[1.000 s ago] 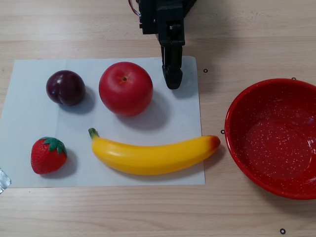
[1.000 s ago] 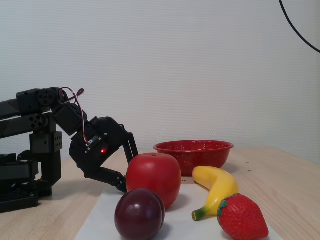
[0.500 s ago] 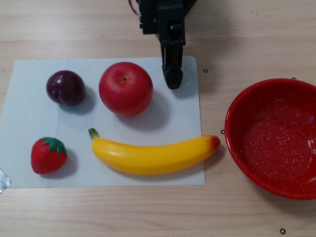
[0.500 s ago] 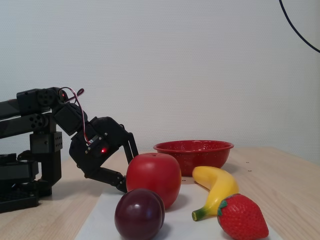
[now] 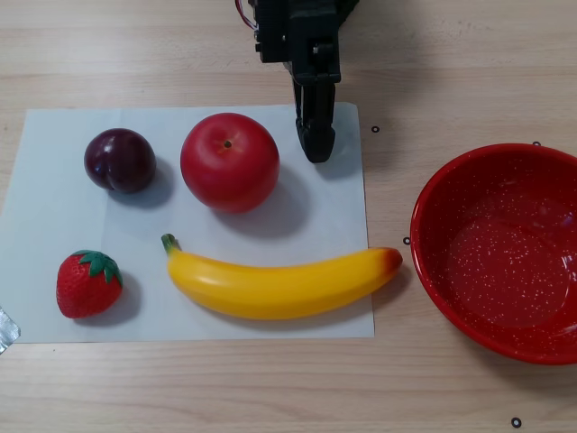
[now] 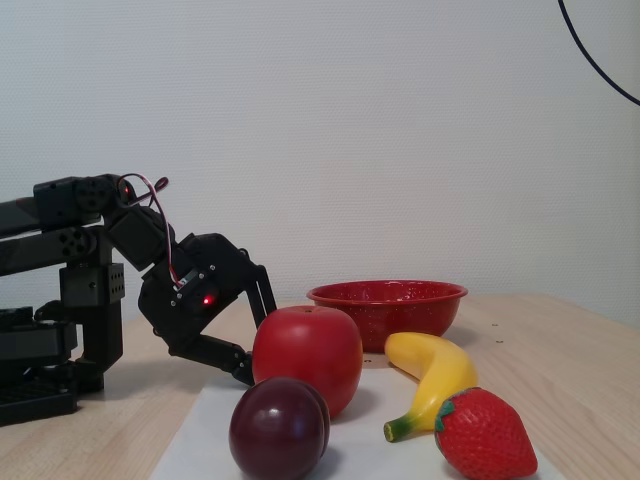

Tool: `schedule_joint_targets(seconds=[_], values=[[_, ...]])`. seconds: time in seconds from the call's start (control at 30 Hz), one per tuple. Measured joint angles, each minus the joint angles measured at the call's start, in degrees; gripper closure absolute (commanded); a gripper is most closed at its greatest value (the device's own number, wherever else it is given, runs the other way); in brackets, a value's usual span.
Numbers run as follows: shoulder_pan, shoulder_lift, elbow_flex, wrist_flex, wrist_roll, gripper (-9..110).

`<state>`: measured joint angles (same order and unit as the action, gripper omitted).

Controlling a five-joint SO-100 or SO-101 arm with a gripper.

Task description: Grasp the banana and put it in the red bowl.

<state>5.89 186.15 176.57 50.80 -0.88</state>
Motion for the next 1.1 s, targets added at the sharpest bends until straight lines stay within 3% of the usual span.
schedule_joint_targets(seconds=[1.1], values=[[-0.5,-54.1,-56.6,11.4,-1.2,101]])
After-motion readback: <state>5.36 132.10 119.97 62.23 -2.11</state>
